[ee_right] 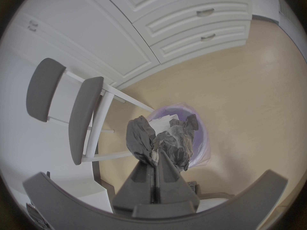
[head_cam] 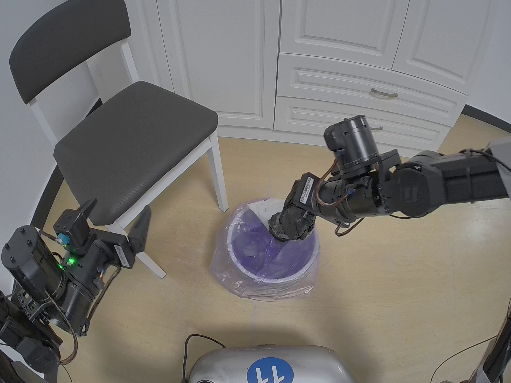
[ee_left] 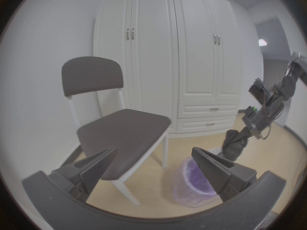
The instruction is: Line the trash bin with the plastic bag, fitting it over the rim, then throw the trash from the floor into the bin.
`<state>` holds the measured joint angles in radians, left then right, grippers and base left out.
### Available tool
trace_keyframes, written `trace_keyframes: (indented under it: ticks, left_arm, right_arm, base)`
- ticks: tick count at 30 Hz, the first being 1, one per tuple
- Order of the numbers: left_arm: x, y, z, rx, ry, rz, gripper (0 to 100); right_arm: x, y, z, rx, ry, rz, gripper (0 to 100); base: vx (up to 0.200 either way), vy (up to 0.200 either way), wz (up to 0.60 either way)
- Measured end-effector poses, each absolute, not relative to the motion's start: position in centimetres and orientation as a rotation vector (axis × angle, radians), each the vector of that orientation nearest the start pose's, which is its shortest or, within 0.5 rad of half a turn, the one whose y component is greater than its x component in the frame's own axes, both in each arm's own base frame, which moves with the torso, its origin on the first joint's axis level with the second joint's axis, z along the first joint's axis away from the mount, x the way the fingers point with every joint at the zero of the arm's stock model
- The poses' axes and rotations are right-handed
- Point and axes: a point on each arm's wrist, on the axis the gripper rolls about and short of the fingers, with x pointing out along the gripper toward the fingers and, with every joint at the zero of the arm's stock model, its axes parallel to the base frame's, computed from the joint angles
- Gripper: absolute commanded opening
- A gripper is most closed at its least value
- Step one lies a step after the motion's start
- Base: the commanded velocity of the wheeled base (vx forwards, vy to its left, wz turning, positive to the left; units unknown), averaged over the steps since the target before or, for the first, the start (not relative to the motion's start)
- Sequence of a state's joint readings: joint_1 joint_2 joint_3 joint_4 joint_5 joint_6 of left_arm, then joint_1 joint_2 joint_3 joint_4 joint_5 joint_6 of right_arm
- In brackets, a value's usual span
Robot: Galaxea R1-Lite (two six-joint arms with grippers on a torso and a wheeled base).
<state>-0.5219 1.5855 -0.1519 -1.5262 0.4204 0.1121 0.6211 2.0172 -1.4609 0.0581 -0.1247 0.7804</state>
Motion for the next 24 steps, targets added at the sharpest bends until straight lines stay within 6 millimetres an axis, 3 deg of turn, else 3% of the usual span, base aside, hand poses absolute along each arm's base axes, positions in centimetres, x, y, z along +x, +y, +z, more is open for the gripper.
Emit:
trace_keyframes:
  ticks: [11,24]
  left_arm:
    - [19.8,-5.4,14.6,0.225,-0.064,0.156,100]
    - [20.3,-4.1,14.6,0.258,-0.054,0.226,100]
  right_arm:
    - [35.3,25.8,14.6,0.577,0.802,0.177,0]
    - [36.7,26.8,11.7,0.562,0.848,0.144,0]
  base:
    - [0.000,0.000,0.00]
    - [0.000,0.000,0.00]
